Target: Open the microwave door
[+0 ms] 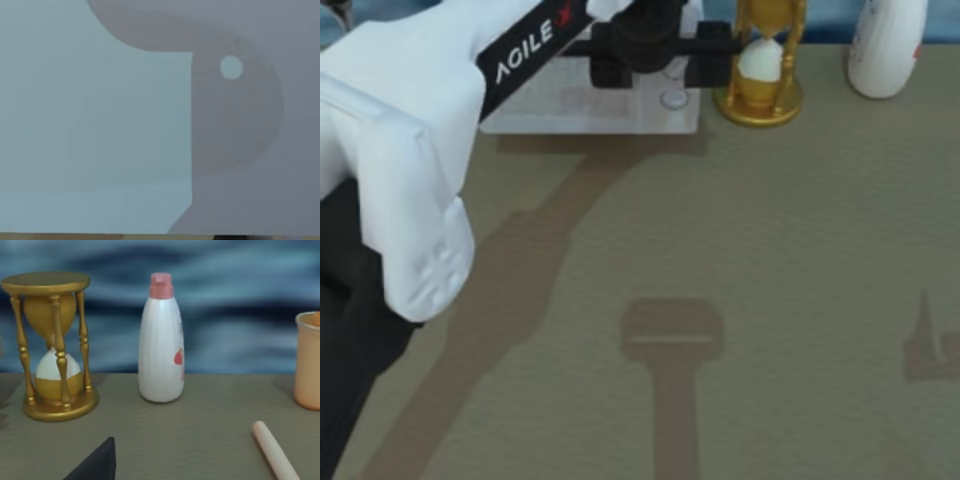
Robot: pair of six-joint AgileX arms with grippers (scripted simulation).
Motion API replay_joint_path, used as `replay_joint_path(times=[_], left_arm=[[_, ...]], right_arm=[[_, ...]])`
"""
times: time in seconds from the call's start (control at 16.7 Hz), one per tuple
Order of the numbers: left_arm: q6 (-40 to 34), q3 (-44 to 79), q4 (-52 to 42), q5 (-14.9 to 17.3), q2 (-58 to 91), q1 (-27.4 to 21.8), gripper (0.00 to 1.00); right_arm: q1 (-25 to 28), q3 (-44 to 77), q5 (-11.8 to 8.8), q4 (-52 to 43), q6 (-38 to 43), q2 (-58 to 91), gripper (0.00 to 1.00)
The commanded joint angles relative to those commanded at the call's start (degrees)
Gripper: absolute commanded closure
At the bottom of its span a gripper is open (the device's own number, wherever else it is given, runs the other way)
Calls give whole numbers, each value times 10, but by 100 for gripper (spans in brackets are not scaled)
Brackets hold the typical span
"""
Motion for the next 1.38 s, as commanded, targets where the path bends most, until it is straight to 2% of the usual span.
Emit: replay_joint_path(times=[0.06,0.12,0.54,0.6,1.14,1.38], left_arm=[[0,0,0,0,0,0,98],[0,0,0,0,0,0,100],[0,0,0,0,0,0,100],[-5,-22,2,13,-1,-19,100],[-14,-166,68,-7,-90,-16,100],[-16,-177,74,-9,-98,-16,100]], right_arm=[[0,0,0,0,0,0,0],[0,0,0,0,0,0,0],[0,0,0,0,0,0,0],[0,0,0,0,0,0,0],[0,0,0,0,0,0,0],[0,0,0,0,0,0,0]])
